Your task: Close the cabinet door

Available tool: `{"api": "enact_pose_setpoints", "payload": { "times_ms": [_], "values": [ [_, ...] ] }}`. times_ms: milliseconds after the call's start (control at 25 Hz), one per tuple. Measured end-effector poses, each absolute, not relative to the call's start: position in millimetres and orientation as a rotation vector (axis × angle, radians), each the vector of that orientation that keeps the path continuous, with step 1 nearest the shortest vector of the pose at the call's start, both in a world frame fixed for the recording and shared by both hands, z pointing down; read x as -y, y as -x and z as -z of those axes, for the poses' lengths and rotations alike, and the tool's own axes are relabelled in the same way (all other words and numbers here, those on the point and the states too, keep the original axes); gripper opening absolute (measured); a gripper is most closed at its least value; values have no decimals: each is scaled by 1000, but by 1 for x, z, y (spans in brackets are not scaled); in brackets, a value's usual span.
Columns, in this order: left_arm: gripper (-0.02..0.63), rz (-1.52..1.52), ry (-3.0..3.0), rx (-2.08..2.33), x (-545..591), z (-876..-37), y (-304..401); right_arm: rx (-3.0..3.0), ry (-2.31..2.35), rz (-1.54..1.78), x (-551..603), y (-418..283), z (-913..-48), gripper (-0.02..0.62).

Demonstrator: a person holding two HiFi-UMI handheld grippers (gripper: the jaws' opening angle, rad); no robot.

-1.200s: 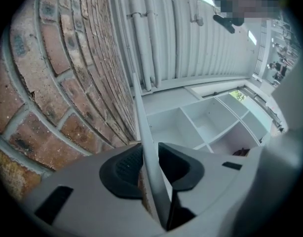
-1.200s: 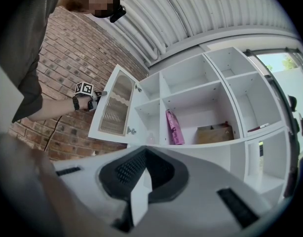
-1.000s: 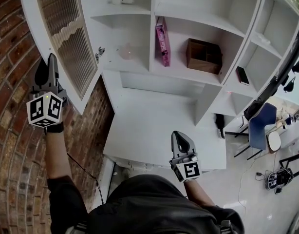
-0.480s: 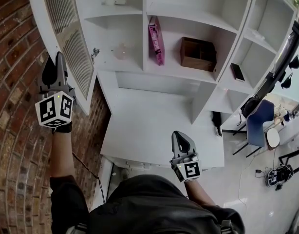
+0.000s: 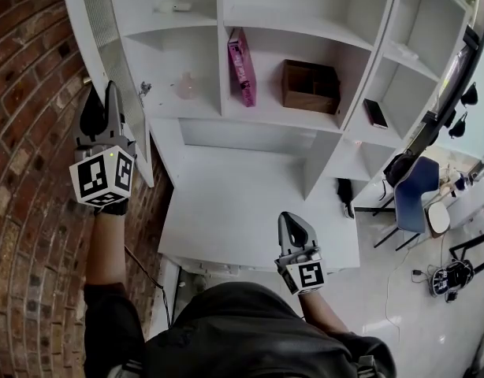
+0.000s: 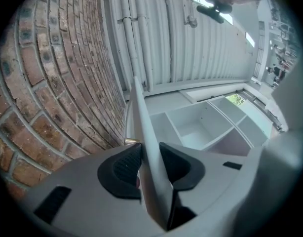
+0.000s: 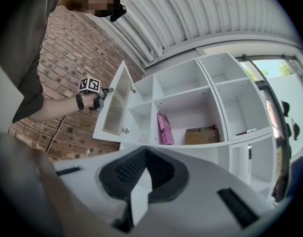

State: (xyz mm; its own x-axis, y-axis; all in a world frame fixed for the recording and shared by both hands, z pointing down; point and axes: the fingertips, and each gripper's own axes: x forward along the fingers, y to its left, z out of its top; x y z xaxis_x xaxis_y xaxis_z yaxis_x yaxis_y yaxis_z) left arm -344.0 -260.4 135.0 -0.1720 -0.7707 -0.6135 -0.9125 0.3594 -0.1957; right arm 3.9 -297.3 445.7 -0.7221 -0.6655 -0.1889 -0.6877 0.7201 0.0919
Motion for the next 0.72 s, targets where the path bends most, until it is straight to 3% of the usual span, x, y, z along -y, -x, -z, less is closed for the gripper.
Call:
{"api": "enact_pose_setpoints", "payload": {
  "times_ms": [720],
  "values": [
    [160,-198,1510,-1909,308,-136,294,-2716,1231,-223,301,-40,-448,0]
  ]
}}
